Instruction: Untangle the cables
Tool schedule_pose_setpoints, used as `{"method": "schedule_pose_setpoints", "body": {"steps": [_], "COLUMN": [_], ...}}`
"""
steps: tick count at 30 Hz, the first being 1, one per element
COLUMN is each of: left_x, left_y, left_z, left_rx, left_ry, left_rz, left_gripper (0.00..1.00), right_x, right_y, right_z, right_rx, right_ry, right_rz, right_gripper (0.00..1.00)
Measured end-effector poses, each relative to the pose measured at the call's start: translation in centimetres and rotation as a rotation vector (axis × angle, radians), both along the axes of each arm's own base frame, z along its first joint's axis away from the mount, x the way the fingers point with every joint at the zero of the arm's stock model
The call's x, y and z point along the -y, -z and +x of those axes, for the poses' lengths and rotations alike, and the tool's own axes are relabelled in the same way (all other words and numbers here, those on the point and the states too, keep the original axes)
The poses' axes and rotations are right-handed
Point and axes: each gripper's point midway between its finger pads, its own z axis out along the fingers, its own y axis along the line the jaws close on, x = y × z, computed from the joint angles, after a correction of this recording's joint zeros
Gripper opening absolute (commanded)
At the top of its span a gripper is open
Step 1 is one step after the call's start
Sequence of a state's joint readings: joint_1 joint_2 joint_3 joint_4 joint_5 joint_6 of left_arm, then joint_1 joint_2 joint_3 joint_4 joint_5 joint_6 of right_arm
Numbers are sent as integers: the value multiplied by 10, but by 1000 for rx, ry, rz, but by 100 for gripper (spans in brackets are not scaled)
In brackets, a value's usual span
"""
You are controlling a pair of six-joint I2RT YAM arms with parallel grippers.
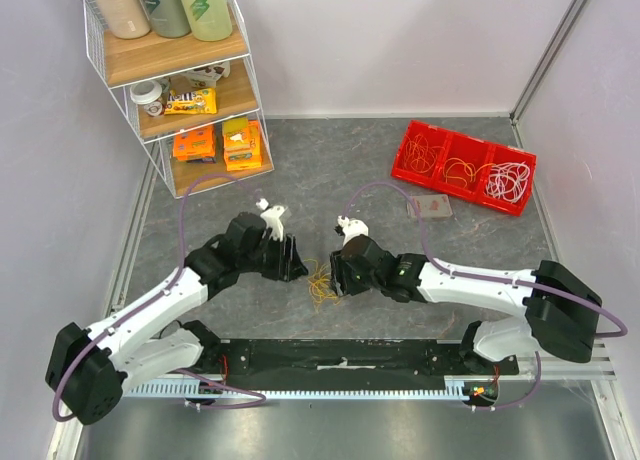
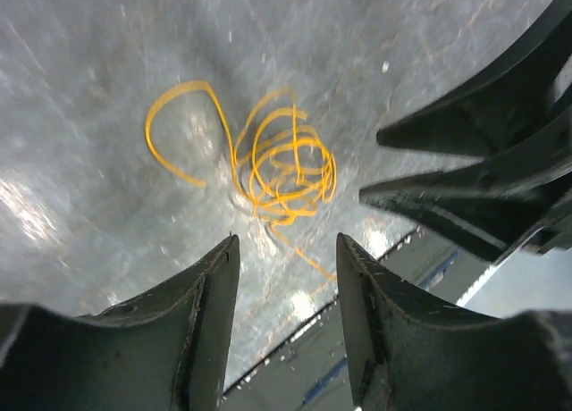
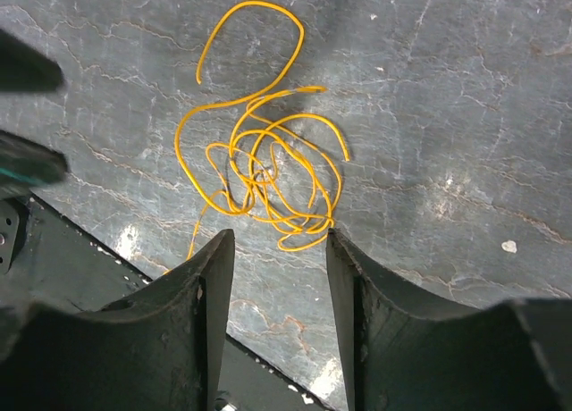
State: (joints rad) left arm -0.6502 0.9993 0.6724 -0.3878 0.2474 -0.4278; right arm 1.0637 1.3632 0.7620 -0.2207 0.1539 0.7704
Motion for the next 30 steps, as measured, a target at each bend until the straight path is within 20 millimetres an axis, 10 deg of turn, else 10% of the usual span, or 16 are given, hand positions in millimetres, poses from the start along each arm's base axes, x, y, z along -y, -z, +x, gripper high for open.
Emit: {"method": "schedule_pose_setpoints", "body": {"steps": [6, 14, 21, 30], "left_x": [-6, 6, 15, 15], "left_y": [42, 41, 57, 86], "left_z": [-33, -26, -12, -13], "left_rx": [-172, -206, -263, -347], "left_ry": [-63, -150, -218, -251], "left_rz": [-69, -191, -200, -144], "left_gripper": [68, 69, 55, 2], "right_x": [-8, -21, -39, -34], "right_y": [-3, 5, 22, 25], "right_z": [9, 44, 50, 44], "right_rx": [33, 6, -26, -34], "right_ry": [17, 132, 115, 106], "right_rz": [44, 91, 97, 99], "right_gripper": [52, 52, 32, 0]}}
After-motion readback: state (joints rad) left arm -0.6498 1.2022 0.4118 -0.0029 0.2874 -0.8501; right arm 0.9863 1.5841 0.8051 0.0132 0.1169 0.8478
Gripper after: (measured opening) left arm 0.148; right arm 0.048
